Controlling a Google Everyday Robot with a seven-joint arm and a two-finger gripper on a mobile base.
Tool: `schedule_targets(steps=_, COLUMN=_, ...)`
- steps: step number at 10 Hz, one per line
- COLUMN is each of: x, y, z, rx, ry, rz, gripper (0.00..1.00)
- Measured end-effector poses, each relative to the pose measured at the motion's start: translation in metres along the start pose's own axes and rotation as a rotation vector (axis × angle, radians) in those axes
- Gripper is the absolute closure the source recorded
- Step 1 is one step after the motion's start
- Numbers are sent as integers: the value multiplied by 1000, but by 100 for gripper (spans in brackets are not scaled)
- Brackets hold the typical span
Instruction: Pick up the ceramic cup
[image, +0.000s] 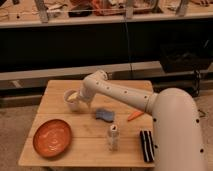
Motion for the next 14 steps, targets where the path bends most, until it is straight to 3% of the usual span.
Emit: schedule_targets(steps=14, x=-5, y=0, z=1, rx=2, ry=-11, rz=-5, gripper=20)
